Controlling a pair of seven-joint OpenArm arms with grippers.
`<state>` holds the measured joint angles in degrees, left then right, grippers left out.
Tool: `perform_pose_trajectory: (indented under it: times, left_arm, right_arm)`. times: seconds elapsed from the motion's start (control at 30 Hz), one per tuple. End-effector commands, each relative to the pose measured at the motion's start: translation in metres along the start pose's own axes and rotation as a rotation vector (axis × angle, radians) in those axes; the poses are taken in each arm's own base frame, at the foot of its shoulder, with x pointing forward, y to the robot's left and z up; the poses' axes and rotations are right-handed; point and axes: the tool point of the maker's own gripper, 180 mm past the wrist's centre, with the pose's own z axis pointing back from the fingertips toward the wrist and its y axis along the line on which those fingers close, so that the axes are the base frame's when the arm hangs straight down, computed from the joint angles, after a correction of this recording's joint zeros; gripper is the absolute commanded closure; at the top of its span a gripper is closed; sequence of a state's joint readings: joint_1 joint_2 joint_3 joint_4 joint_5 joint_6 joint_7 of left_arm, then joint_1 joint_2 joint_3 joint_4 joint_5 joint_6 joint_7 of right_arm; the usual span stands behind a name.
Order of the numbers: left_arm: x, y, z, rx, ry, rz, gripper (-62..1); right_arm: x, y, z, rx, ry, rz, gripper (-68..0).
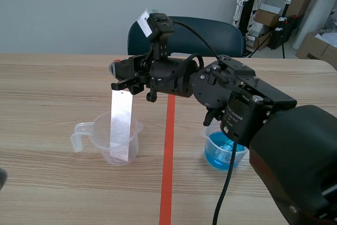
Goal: Do the redox reaction experiment. lift the metal plate out of the left beaker
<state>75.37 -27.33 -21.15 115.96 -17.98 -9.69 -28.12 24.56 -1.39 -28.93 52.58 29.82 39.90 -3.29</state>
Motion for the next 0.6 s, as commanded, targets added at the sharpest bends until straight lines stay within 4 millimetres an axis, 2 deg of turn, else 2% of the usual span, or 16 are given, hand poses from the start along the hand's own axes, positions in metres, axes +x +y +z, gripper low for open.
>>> perform_pose_trajectory:
  times: [0.0,0.37,0.57]
  left_arm:
    - [0.007,-0.001,-0.001,-0.006,-0.029,0.005,-62.3]
    - [0.007,-0.001,-0.001,-0.006,-0.029,0.005,-62.3]
    - [0.007,-0.001,-0.001,-0.006,-0.029,0.005,-62.3]
  right_arm:
    - [0.017,0.004,-0.001,0.032,-0.028,0.039,0.2]
    - [0.027,0.016,-0.002,0.065,0.011,0.164,0.3]
    - [0.023,0.016,-0.002,0.063,0.026,0.175,0.3]
